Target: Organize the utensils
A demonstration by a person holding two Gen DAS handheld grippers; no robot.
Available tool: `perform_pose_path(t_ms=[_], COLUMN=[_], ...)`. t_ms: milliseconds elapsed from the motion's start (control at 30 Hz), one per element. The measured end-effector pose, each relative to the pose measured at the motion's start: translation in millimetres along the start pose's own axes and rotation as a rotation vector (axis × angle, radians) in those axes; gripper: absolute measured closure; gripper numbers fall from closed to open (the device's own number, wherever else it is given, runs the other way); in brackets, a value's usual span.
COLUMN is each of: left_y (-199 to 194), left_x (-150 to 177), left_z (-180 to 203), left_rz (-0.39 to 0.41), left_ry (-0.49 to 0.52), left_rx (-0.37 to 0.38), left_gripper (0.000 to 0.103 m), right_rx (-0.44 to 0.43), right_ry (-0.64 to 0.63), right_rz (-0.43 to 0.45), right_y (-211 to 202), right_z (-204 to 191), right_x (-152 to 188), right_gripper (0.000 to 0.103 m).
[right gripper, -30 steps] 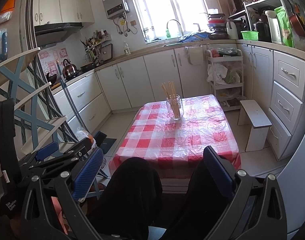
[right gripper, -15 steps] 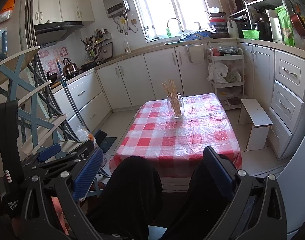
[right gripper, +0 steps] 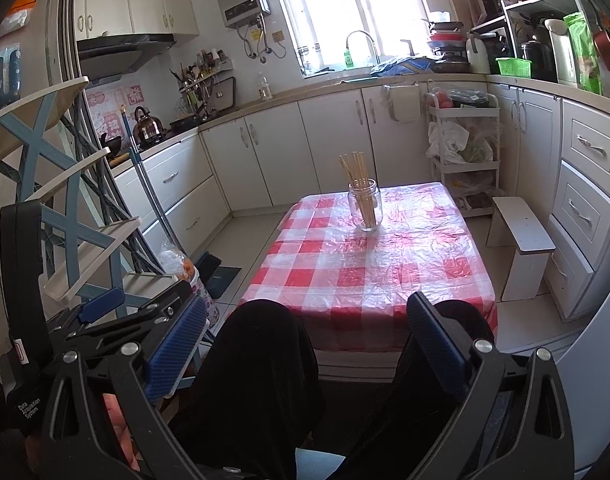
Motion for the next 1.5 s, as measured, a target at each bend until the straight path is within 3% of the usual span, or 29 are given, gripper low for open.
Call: perform_pose_path(t_ms=[633, 900, 1500], left_y=[21.3, 17.7, 7.0], left_x=[0.5, -0.1, -4.2], left_z=[-46.9, -56.6, -17.2], left_rz=[-0.035, -0.017, 0.011], left_ry=[-0.080, -0.096, -0.015], left_rx=[-0.020, -0.022, -0.016], left_gripper=[0.007, 0.007, 0.007], right_rx=[-0.021, -0.024, -0.001], right_ry=[-0.096, -0.121, -0.054], right_rz=[-0.053, -0.028, 0.007], right_y=[37.9, 34.8, 15.8], right_z=[-51.0, -64.6, -27.5], right_x=[-0.7, -0.6, 1.0], right_gripper=[0.007, 0.007, 0.007])
Point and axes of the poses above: each gripper's, at about its wrist camera, not at the fingertips, and y roughly the way its jaws point, z to its right, x to its underside, the point moved 8 cm from there along y, roughly the way its jaws point, and after that the axes turned 8 degrees about -z, right-handed, at the moved point
